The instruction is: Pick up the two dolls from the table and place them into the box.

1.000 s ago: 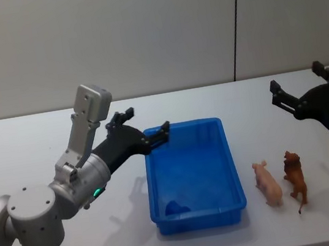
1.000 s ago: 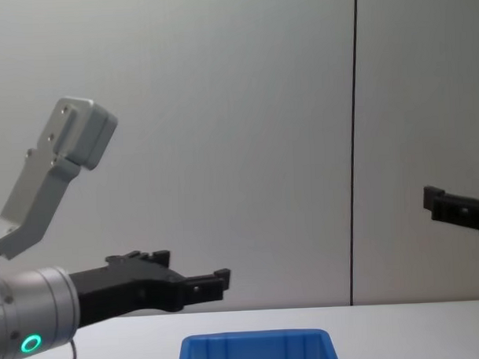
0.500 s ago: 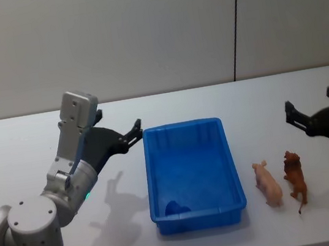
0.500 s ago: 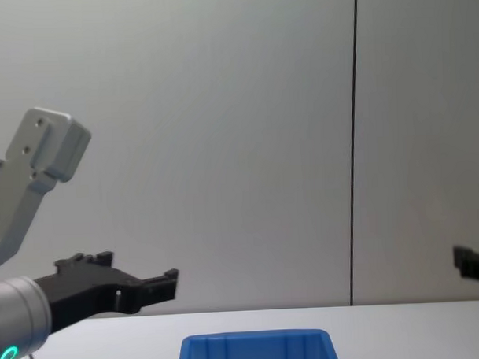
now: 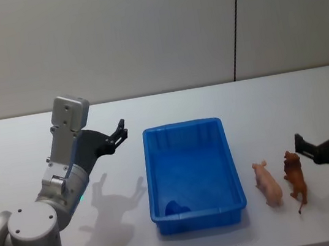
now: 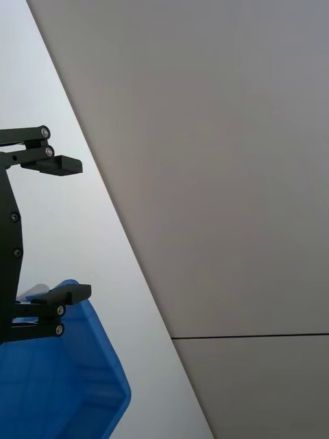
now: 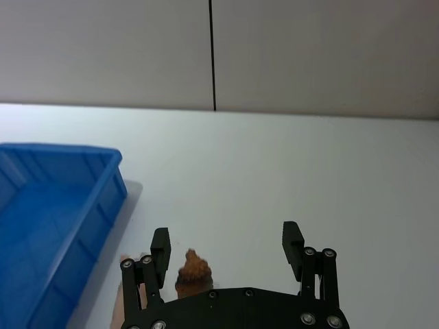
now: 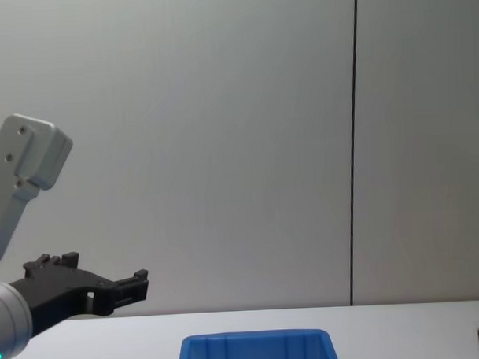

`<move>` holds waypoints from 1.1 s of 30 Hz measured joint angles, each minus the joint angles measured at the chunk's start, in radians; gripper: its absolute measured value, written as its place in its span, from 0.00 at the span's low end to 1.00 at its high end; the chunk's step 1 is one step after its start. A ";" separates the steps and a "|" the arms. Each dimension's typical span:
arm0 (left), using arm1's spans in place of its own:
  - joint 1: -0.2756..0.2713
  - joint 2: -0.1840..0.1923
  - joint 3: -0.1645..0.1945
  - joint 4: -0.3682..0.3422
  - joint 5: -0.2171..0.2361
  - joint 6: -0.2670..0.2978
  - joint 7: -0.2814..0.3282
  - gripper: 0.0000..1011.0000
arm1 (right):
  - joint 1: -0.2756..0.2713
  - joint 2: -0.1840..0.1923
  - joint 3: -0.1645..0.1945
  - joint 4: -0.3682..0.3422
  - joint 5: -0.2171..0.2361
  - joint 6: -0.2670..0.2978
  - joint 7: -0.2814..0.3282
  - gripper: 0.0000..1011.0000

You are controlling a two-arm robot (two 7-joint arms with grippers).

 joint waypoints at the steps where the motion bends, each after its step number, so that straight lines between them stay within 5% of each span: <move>1: 0.001 0.000 0.000 0.000 0.001 0.000 0.003 0.99 | -0.001 0.000 0.000 0.003 0.002 0.005 0.001 0.99; 33: 0.009 0.001 -0.002 -0.003 0.013 -0.004 0.048 0.99 | -0.005 -0.034 -0.027 0.123 -0.010 0.080 0.049 0.99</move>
